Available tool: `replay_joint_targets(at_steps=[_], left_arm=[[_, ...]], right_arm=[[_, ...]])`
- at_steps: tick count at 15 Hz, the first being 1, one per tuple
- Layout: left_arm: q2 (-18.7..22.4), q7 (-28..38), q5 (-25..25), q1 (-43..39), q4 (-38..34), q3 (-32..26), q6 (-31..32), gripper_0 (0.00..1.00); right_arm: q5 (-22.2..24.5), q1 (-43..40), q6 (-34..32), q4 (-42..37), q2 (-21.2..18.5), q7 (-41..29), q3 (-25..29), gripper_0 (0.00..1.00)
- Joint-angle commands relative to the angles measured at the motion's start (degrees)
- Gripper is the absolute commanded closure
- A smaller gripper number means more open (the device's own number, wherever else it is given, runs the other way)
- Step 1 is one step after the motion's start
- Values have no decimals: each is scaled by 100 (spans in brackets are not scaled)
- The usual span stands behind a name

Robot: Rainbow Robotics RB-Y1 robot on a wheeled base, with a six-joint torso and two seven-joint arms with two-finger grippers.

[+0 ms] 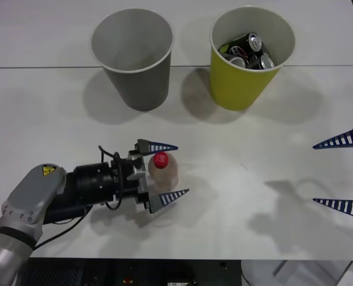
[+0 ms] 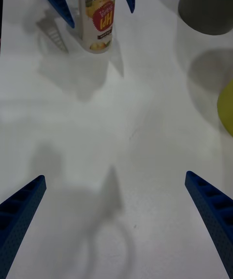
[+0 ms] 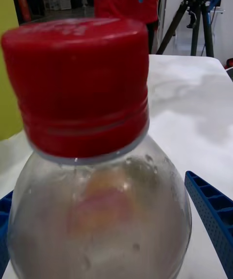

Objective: Put the can into the green bin and the plastic bottle into the gray bin

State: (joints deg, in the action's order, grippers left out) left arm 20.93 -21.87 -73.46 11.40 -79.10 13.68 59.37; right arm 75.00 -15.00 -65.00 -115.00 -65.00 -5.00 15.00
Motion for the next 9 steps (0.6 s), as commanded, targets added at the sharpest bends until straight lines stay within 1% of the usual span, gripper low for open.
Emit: replay_joint_targets(at_steps=[1, 2, 3, 4, 9], left_arm=[[-45, 7, -98, 12, 0, 3, -4, 0], [-45, 25, -107, 21, 0, 3, 5, 79], [-45, 51, -107, 21, 0, 11, 5, 96], [-45, 87, -107, 21, -9, 11, 14, 100], [-45, 139, -115, 21, -9, 11, 40, 100]], right_arm=[[0, 0, 0, 0, 0, 0, 0, 0], [0, 0, 0, 0, 0, 0, 0, 0], [0, 0, 0, 0, 0, 0, 0, 0], [0, 0, 0, 0, 0, 0, 0, 0], [0, 0, 0, 0, 0, 0, 0, 0]])
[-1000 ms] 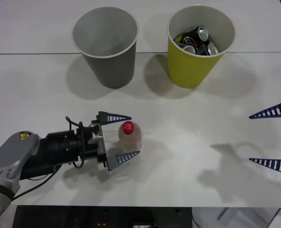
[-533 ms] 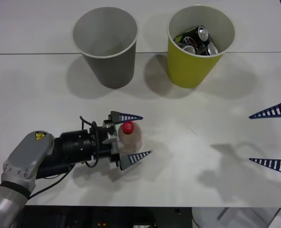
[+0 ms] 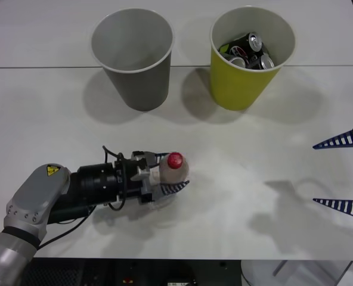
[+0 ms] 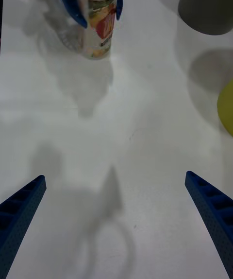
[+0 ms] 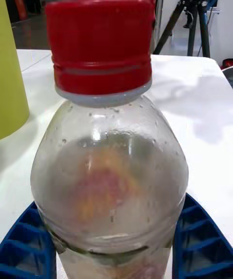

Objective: Put the can into the green bin and the plastic bottle into the gray bin

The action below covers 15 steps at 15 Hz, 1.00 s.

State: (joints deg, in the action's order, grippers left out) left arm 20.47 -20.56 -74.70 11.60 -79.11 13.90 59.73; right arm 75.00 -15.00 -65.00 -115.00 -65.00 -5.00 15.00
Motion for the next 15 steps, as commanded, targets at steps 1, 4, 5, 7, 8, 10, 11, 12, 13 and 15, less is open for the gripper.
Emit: replay_joint_targets(at_steps=[1, 4, 5, 7, 8, 10, 11, 12, 13, 15], left_arm=[[1, 17, 8, 0, -8, -19, 4, 100], [54, 131, 43, 88, -8, -28, 4, 100], [71, 201, 70, 149, 1, -28, 4, 100], [186, 667, 131, 255, -69, -28, 21, 100], [238, 895, 149, 325, -87, -107, 21, 100], [370, 1449, 158, 466, -87, -318, 13, 100], [476, 1792, 158, 527, -87, -432, -14, 100], [607, 2100, 140, 606, -87, -494, -93, 100], [730, 2363, 87, 668, -87, -538, -137, 100], [1082, 2803, 79, 712, -210, -564, -154, 100]], right_arm=[[0, 0, 0, 0, 0, 0, 0, 0], [0, 0, 0, 0, 0, 0, 0, 0], [0, 0, 0, 0, 0, 0, 0, 0], [0, 0, 0, 0, 0, 0, 0, 0], [0, 0, 0, 0, 0, 0, 0, 0], [0, 0, 0, 0, 0, 0, 0, 0], [0, 0, 0, 0, 0, 0, 0, 0], [0, 0, 0, 0, 0, 0, 0, 0], [0, 0, 0, 0, 0, 0, 0, 0], [0, 0, 0, 0, 0, 0, 0, 0]])
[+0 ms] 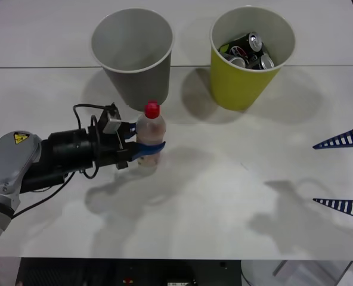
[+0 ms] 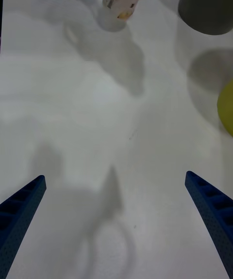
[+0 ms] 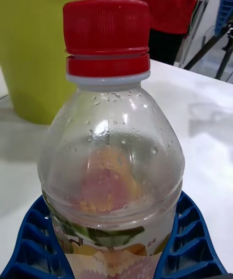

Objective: Put the can into the green bin and the plastic bottle into the gray bin

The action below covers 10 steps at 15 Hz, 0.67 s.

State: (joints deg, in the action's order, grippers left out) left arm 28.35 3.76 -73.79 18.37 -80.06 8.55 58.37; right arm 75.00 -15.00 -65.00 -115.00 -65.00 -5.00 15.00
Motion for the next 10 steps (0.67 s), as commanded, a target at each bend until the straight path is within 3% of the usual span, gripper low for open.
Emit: replay_joint_targets(at_steps=[1, 10], left_arm=[[487, 617, -13, 35, -256, -29, -2, 100], [2113, 2199, -197, -282, -1803, -90, 262, 100]], right_arm=[[0, 0, 0, 0, 0, 0, 0, 0], [0, 0, 0, 0, 0, 0, 0, 0]])
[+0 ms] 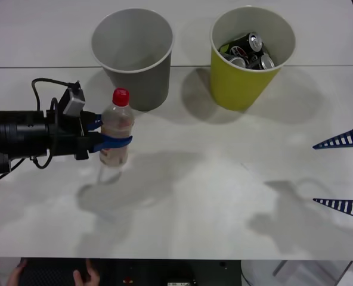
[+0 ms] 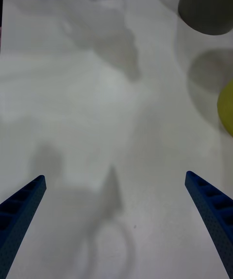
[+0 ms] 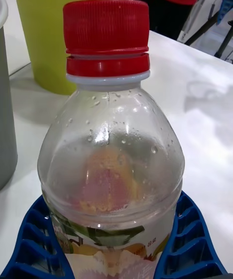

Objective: Put the can into the green bin and the plastic bottle into the gray bin

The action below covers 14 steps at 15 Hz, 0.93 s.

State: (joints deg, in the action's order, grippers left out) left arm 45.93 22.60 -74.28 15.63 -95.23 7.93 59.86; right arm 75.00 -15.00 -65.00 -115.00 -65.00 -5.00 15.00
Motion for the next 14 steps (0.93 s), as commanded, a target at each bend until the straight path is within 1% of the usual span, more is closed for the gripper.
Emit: replay_joint_targets(at_steps=[1, 3, 5, 7, 9, 11, 13, 14], left_arm=[[583, 552, -254, 10, -488, -98, 228, 100], [970, 1115, -517, 133, -874, -309, 676, 100], [1199, 1598, -816, 414, -1041, -459, 1151, 100], [1392, 2073, -922, 827, -1006, -468, 1537, 100], [1541, 2688, -966, 1284, -883, -468, 1828, 100], [1559, 3110, -966, 1724, -663, -441, 2074, 100], [1726, 3550, -1089, 2348, -505, -19, 2153, 100], [1849, 3760, -1106, 2814, -382, 359, 2153, 100]], right_arm=[[0, 0, 0, 0, 0, 0, 0, 0], [0, 0, 0, 0, 0, 0, 0, 0], [0, 0, 0, 0, 0, 0, 0, 0], [0, 0, 0, 0, 0, 0, 0, 0], [0, 0, 0, 0, 0, 0, 0, 0], [0, 0, 0, 0, 0, 0, 0, 0], [0, 0, 0, 0, 0, 0, 0, 0], [0, 0, 0, 0, 0, 0, 0, 0]])
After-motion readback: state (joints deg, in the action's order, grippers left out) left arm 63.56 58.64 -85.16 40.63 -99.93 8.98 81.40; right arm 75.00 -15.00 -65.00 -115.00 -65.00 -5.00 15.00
